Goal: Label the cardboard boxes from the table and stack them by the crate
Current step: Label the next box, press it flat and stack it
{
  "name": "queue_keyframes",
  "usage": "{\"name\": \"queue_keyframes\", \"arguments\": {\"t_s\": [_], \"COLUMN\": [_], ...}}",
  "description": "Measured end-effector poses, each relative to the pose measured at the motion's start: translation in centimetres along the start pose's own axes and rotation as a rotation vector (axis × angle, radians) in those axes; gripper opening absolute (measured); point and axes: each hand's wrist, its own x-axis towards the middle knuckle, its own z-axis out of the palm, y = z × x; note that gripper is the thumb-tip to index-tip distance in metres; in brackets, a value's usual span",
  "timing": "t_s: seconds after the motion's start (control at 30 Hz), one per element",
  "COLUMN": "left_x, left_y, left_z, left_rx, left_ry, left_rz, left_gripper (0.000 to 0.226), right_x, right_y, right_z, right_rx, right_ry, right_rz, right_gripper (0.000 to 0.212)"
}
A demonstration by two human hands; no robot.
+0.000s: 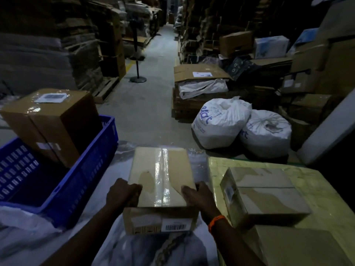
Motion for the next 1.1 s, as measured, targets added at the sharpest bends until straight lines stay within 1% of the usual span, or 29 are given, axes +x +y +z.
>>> {"name": "queue_keyframes", "arguments": {"t_s": [0.07,0.13,0.23,0.27,0.37,0.43,0.5,0.57,0.63,0.67,0.73,0.77,0.83,0.87,0.93,1.0,1.07,1.1], "left_x": [-1.6,-2.6,-3.7,-4.1,-4.4,-3.7,-2.6,-2.3,-1.8,-1.3,-0.7,-0.4,0.3,0.4,0.7,0.9,1.2,1.4], "left_y": [-1.7,-3.2,-5.7,-6.5,-7.6,-7.7,-7.8,-6.7,-5.3,-4.5,-2.8,-2.1,-1.6,-1.3,-1.0,-0.4,0.3,0.7], "left_z": [0.4,0.5,0.7,0.5,-0.3,-1.2,-1.4,-1.3,-0.7,-0.4,-0.2,-0.1,0.4,0.6,1.1,1.3,1.2,1.0], "left_rx": [-0.002,-0.008,0.057,0.094,0.192,0.249,0.287,0.289,0.255,0.216,0.148,0.112,0.043,0.001,-0.074,-0.122,-0.182,-0.205], "left_ry": [-0.027,-0.069,-0.079,-0.085,-0.143,-0.159,-0.164,-0.16,-0.131,-0.113,-0.081,-0.076,-0.063,-0.056,-0.03,-0.014,0.017,0.038], "left_rz": [-0.018,-0.011,0.02,0.04,0.051,0.073,0.135,0.212,0.255,0.252,0.242,0.228,0.192,0.158,0.101,0.061,0.026,0.028], "left_gripper": [0.034,0.04,0.03,0.03,0.039,0.043,0.04,0.03,0.028,0.029,0.022,0.022,0.032,0.031,0.021,0.016,0.022,0.028], "right_x": [-1.5,-2.8,-4.4,-4.9,-5.4,-4.9,-4.0,-3.1,-1.8,-1.2,0.4,1.2,2.6,3.2,4.3,5.0,5.6,5.7], "right_y": [2.2,4.1,6.1,6.7,7.8,8.1,8.1,7.5,6.4,5.7,4.3,3.7,2.4,1.8,1.1,0.5,-0.2,-0.8], "right_z": [0.6,1.2,1.6,1.7,1.2,0.5,0.0,0.0,0.1,0.4,0.8,0.9,1.0,1.2,1.6,1.8,1.6,1.4], "right_rx": [-0.025,-0.055,-0.12,-0.127,-0.166,-0.213,-0.223,-0.193,-0.154,-0.134,-0.078,-0.043,0.023,0.038,0.035,0.021,0.032,0.051], "right_ry": [0.031,0.071,0.153,0.166,0.16,0.125,0.076,0.042,0.028,0.018,-0.02,-0.044,-0.1,-0.128,-0.169,-0.169,-0.156,-0.147], "right_rz": [0.027,0.039,0.034,0.023,0.01,-0.011,-0.053,-0.104,-0.148,-0.162,-0.179,-0.168,-0.115,-0.093,-0.068,-0.074,-0.089,-0.1], "right_gripper": [0.077,0.078,0.055,0.049,0.046,0.045,0.041,0.04,0.041,0.041,0.039,0.039,0.036,0.037,0.048,0.058,0.067,0.067]}}
